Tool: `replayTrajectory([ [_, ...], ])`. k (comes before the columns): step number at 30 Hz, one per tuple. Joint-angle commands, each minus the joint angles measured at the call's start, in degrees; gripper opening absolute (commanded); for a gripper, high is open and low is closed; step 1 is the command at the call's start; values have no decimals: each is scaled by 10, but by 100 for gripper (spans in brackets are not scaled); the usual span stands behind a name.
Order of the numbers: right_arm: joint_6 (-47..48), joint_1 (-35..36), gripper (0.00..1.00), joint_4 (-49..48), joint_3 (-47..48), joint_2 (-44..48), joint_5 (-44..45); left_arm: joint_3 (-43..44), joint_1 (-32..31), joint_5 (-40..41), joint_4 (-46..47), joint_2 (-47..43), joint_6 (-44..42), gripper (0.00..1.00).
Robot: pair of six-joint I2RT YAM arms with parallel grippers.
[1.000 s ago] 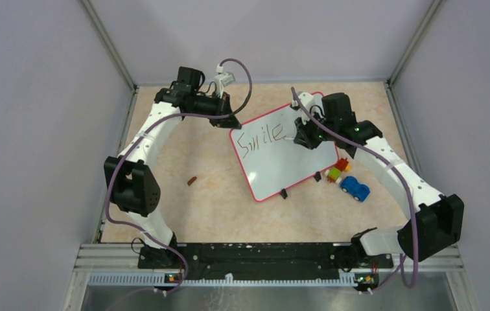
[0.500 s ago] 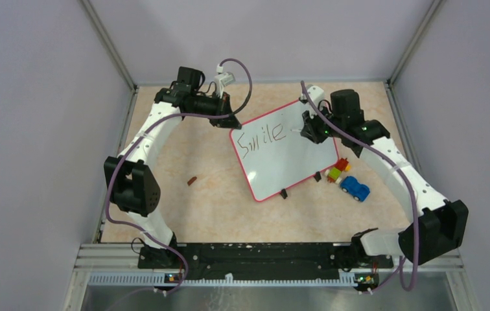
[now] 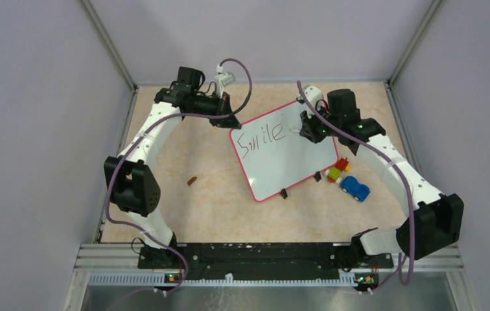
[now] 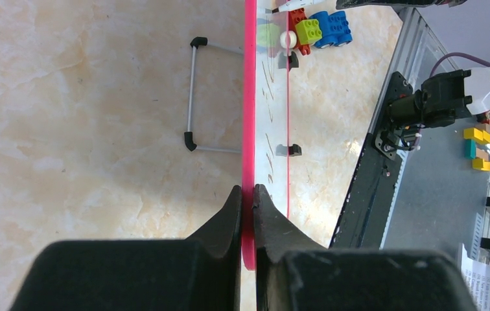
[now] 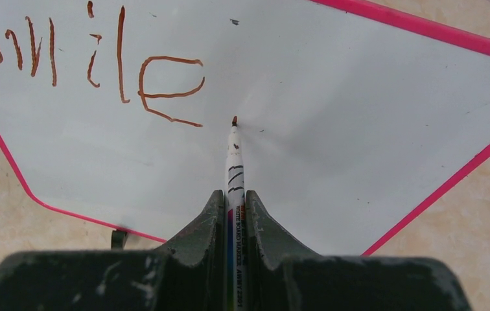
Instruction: Write a sentence on the whiteboard
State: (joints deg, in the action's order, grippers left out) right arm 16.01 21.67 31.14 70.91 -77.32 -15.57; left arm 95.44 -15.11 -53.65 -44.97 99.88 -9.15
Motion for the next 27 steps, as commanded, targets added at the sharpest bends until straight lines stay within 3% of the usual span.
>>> replayTrajectory([
  [1,11,16,0,17,-11,19,-14,-5,-11,-5,-11,0,-5,0],
  [10,-12,92,0,22,-47,67,-84,-11,-11,-5,-11,-1,-8,0],
  [16,-18,160,0,-32,-102,66,-51,-18,-11,-5,-9,-2,-11,0],
  [27,7,180,0,-76,-140,77,-145,-21,-11,-6,-8,2,-10,0],
])
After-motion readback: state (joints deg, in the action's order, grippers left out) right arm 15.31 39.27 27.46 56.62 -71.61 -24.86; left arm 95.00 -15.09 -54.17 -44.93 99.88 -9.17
